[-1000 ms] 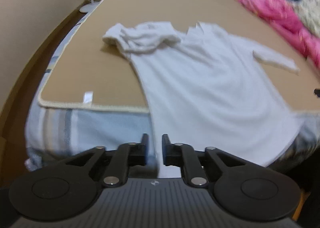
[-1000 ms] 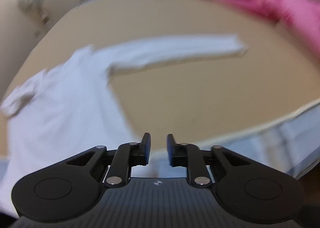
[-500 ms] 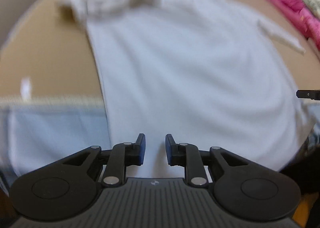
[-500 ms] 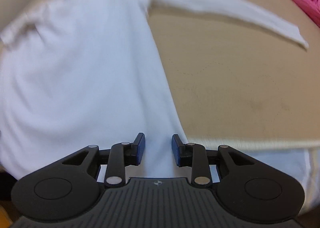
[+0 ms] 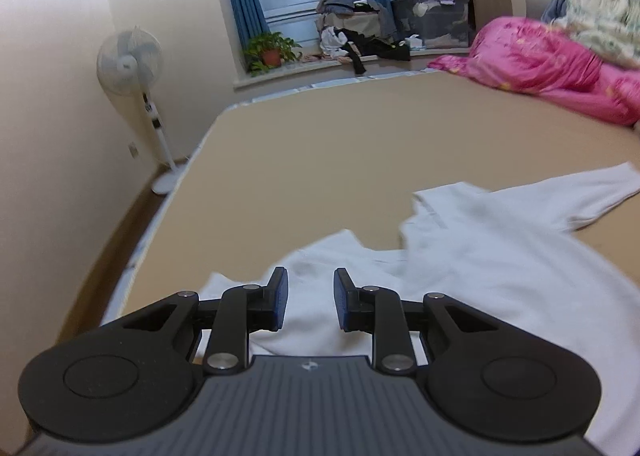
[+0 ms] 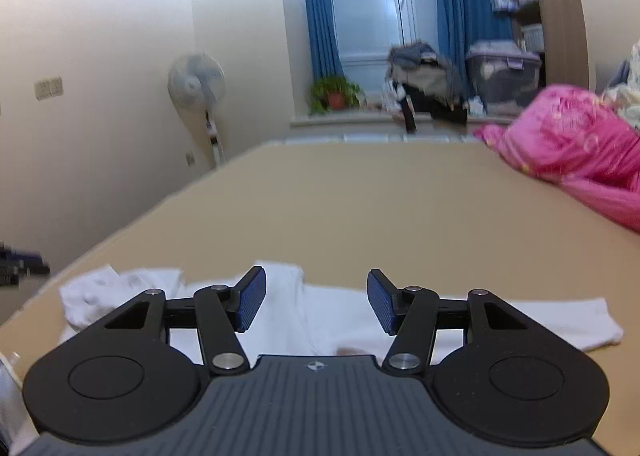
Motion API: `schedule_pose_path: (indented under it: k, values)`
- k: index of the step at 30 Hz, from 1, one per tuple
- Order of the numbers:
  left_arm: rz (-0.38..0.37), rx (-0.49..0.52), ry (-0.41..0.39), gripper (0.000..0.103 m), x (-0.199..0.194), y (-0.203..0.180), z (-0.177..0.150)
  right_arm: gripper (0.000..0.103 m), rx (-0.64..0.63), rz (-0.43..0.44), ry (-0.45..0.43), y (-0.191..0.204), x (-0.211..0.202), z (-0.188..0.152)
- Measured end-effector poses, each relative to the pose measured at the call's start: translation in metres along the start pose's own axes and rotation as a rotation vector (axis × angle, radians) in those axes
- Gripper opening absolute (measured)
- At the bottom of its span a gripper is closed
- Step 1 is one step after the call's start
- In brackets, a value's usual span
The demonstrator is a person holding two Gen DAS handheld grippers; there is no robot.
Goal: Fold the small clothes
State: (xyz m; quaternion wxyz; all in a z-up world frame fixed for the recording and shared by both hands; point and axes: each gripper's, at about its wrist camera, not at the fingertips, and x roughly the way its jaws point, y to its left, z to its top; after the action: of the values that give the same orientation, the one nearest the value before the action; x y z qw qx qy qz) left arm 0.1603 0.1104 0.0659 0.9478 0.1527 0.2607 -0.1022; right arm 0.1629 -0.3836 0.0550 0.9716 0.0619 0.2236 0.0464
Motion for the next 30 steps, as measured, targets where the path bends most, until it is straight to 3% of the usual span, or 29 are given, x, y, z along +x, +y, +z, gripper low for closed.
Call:
schedule_pose_path:
  k: [2,4,5,6,7,9,15,17,18,20,21,23,26,29,30]
  values:
    - [0.038,-0.02,-0.004,0.028,0.025,0.003,-0.014,0.055,-0.012,-0.036,0.054,0.0,0.011,-0.011]
    - [0.034,-0.013,0.118,0.028,0.054,-0.001,-0.026,0.054,-0.019,-0.054,0.034,0.017,0.021,-0.014]
    - [0.048,0.015,0.128,0.028,0.061,-0.004,-0.025,0.054,-0.022,-0.047,0.019,0.021,0.022,-0.014]
    - [0.046,0.02,0.072,0.036,0.06,-0.005,-0.025,0.052,-0.035,-0.045,0.026,0.033,0.037,-0.017]
    - [0.03,0.032,0.043,0.052,0.061,-0.008,-0.024,0.052,-0.049,-0.047,0.035,0.039,0.045,-0.018]
    - [0.025,0.058,0.048,0.061,0.07,-0.014,-0.026,0.052,-0.065,-0.047,0.061,0.044,0.057,-0.02]
    - [-0.028,0.203,0.051,0.063,0.097,-0.046,-0.034,0.052,-0.083,-0.005,0.103,0.054,0.078,-0.024]
    - [-0.009,0.283,0.075,0.062,0.109,-0.063,-0.041,0.052,-0.097,-0.007,0.111,0.057,0.082,-0.026]
    - [-0.002,0.316,0.092,0.056,0.117,-0.07,-0.046,0.052,-0.1,-0.01,0.12,0.057,0.085,-0.027]
    - [-0.011,0.352,0.109,0.012,0.127,-0.074,-0.049,0.052,-0.097,-0.018,0.135,0.057,0.089,-0.03]
    - [-0.001,0.362,0.103,0.005,0.129,-0.072,-0.048,0.052,-0.096,-0.02,0.141,0.056,0.091,-0.031]
    - [0.087,0.277,0.015,0.004,0.115,-0.042,-0.036,0.052,-0.096,-0.03,0.147,0.056,0.094,-0.033]
    - [0.297,-0.099,-0.059,0.004,0.091,0.061,-0.023,0.052,-0.093,-0.038,0.15,0.055,0.097,-0.034]
    - [0.546,-0.456,-0.06,0.004,0.067,0.173,-0.057,0.052,-0.096,-0.038,0.149,0.056,0.097,-0.034]
    - [0.604,-0.531,-0.058,0.004,0.059,0.2,-0.072,0.052,-0.095,-0.039,0.149,0.058,0.096,-0.035]
